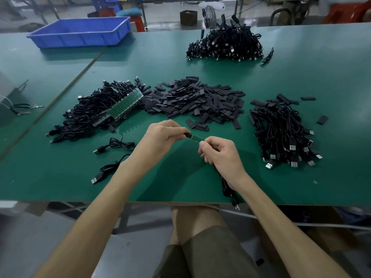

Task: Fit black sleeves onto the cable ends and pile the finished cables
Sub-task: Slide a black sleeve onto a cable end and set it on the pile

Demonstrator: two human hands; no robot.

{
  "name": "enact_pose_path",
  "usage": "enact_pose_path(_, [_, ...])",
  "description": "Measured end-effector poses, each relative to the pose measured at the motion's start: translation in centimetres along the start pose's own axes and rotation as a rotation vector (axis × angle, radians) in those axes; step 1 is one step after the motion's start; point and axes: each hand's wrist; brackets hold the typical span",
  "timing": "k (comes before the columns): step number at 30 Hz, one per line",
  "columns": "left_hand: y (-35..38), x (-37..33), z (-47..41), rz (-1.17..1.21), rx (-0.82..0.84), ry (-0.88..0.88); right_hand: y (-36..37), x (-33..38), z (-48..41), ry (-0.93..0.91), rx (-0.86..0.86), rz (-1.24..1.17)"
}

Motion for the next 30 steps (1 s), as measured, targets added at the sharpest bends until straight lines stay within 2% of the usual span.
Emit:
enact_pose_path(5, [-0.3,-0.2,-0.1,-0.021,0.034,0.046,-0.2,-0.1,-0.1,0.011,0.015,-0.027])
enact_pose_path(13, [-0.8,-0.1,-0.3,0.062,0.035,0.008,-0.2,0.0,-0.1,0.022,0.062,-0.042])
enact_pose_path(17, [-0.7,-0.5,-0.1,0.013,0.057,0.077,-0.3,0.0,-0.1,0.024,0.042,-0.047])
enact_pose_path(22, [-1.5,-0.5,-0.5,0.065,0.107,-0.013,-0.3,0.1,0.0,0.029,0.064,-0.055])
enact_pose_path(30, [-1.9,-0.8,-0.7,0.086,0.164,-0.010,-0.4,0.4,0.1,0.043,0.099,-0.061])
Point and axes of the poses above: each hand's wrist, its own z-axis away from the middle knuckle, its own y-axis out of the palm, x = y × z, and after that the axes turned 14 degrees about -x, right-handed
